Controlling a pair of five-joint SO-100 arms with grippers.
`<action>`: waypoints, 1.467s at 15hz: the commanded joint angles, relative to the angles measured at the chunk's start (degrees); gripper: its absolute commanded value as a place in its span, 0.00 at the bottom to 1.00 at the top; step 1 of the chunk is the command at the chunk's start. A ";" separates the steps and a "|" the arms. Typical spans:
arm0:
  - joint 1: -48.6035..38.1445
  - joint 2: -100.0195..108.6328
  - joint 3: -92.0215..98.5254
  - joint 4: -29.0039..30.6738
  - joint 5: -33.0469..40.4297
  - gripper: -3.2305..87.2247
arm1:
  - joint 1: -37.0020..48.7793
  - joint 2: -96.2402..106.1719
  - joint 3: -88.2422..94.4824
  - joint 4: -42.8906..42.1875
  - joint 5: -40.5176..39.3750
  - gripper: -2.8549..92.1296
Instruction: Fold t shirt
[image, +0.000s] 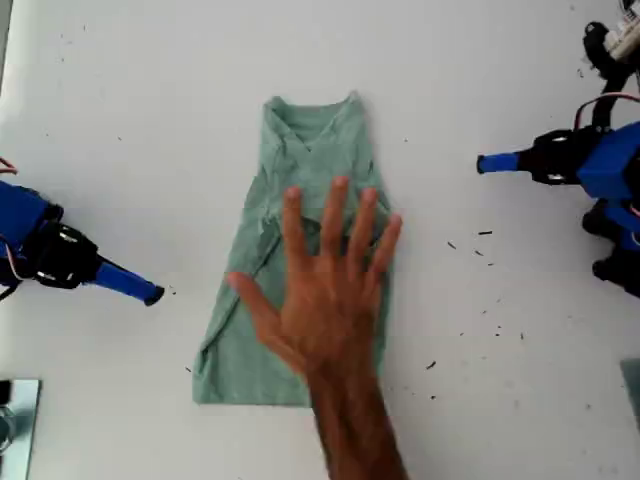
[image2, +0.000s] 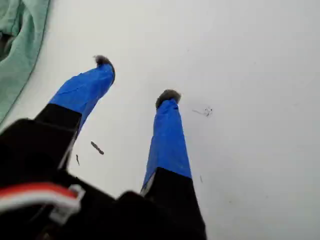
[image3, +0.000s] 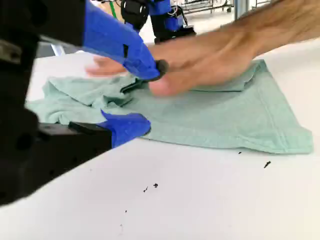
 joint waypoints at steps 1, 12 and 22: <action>-16.87 0.44 0.62 0.00 0.44 0.19 | 0.44 0.88 4.13 0.09 -0.70 0.20; -16.87 0.44 0.62 0.00 0.44 0.19 | 0.44 0.88 4.04 0.09 -0.70 0.20; -10.46 -13.71 -21.80 -0.62 -16.08 0.03 | 0.44 0.88 4.04 0.09 -0.70 0.20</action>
